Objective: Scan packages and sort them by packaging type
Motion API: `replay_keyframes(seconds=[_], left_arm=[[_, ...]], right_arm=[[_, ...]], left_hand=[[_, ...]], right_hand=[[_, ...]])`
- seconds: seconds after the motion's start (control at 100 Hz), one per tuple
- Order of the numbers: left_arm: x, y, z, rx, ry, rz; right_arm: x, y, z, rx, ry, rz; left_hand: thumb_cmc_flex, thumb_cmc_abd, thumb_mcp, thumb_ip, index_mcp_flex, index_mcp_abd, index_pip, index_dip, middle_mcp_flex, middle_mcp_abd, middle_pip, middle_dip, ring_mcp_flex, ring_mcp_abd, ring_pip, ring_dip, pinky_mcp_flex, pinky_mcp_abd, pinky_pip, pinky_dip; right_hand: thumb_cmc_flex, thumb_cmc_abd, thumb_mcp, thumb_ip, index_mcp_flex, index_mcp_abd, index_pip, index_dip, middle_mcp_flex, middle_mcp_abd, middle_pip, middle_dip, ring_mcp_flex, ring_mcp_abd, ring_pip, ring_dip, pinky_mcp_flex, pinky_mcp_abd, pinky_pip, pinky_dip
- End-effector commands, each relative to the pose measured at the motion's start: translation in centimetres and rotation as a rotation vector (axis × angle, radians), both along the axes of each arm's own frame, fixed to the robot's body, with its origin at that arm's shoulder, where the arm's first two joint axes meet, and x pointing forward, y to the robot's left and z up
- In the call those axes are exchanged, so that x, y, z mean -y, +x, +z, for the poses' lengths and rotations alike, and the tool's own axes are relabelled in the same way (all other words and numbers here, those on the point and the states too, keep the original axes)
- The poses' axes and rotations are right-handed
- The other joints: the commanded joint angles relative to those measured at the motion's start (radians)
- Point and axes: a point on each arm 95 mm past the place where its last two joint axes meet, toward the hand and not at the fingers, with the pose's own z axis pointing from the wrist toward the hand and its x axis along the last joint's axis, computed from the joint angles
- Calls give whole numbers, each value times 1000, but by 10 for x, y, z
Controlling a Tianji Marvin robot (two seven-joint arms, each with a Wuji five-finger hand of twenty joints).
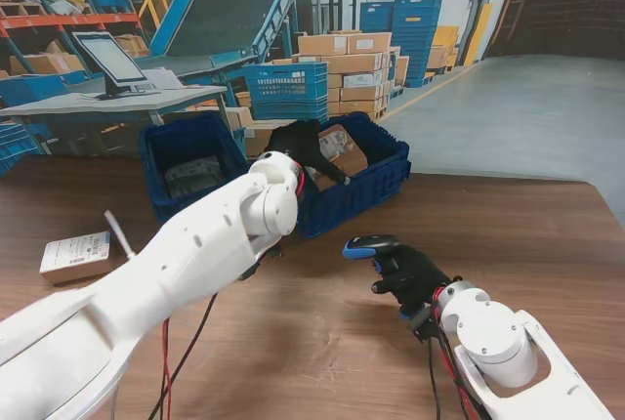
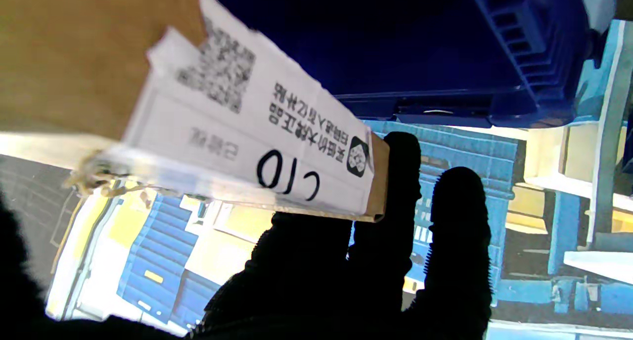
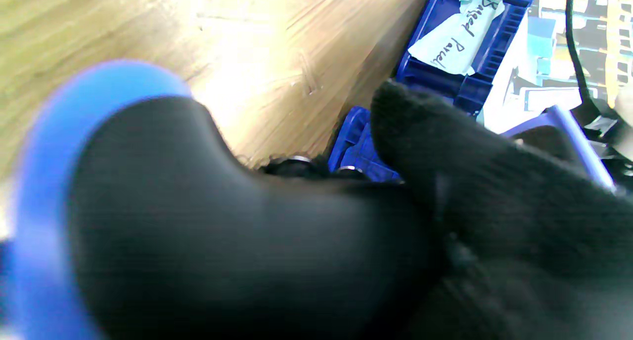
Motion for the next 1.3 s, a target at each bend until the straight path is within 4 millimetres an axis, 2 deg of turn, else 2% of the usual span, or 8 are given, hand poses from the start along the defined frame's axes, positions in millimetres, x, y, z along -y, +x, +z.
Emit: replay_keyframes(seconds=[0.0,0.65,0.75,0.81,0.84,0.91,1.08,1.29], left_arm=[[14,4,13,2,-31,-12],[12,32,2,-18,38,124],[11,32,1,-24,54,145],[11,32,1,-27,65,151],[11,32,1,-31,77,155],[10,31,0,-35,102,158],[8,32,0,-88,153,163],[6,32,-3,-118,162,162]], right_arm=[[-3,1,-1,-11,13,12],[-3,1,-5,-13,27,23],[-4,1,-5,-11,28,24],[-3,0,-5,-11,28,26],[-3,0,-5,-12,28,26],[-3,0,-6,-14,29,26],[-3,0,-7,-12,32,28],[-3,-1,-8,-15,32,26]], left_hand=[[598,188,756,-2,93,-321,421,54,124,-223,156,75,125,-71,218,65,-14,32,28,-3],[562,213,715,-25,64,-314,388,18,94,-212,121,57,69,-71,173,23,-42,25,-4,-24],[519,229,699,-17,34,-293,328,-5,31,-194,68,12,-16,-71,176,-93,-69,19,-35,-40],[441,307,702,47,0,-261,271,1,-120,-162,143,-186,-102,-74,160,-315,-102,9,-69,-54],[414,328,697,73,-8,-243,222,-11,-164,-152,154,-305,-124,-76,151,-349,-112,5,-80,-59],[357,377,673,126,-9,-195,61,-100,-232,-118,100,-389,-180,-64,101,-401,-139,-3,-111,-71],[250,388,620,99,-44,-113,-280,-314,-392,-53,-28,-507,-336,-22,-22,-576,-199,-14,-204,-122],[161,398,576,42,-85,-64,-485,-397,-502,-16,-99,-567,-444,11,-73,-660,-235,-15,-227,-119]], right_hand=[[79,42,16,5,58,-48,68,47,-5,22,7,5,11,-22,49,18,0,-2,18,4],[80,42,16,6,58,-47,68,47,-6,22,8,6,11,-22,50,18,0,-3,18,3],[80,42,17,6,58,-47,68,47,-6,22,8,6,11,-22,50,18,-1,-2,18,3],[81,42,17,6,58,-47,68,47,-6,22,8,6,11,-20,50,18,-2,-2,17,3],[81,42,17,6,58,-47,68,47,-6,22,8,6,10,-22,49,18,-2,-2,17,3],[81,42,17,6,58,-47,67,47,-6,22,8,6,10,-21,50,18,-2,-2,18,4],[81,42,16,6,58,-47,67,48,-6,22,8,6,10,-22,50,18,-2,-2,18,4],[81,42,16,6,58,-47,67,48,-6,23,8,6,10,-20,50,18,-3,-2,18,4]])
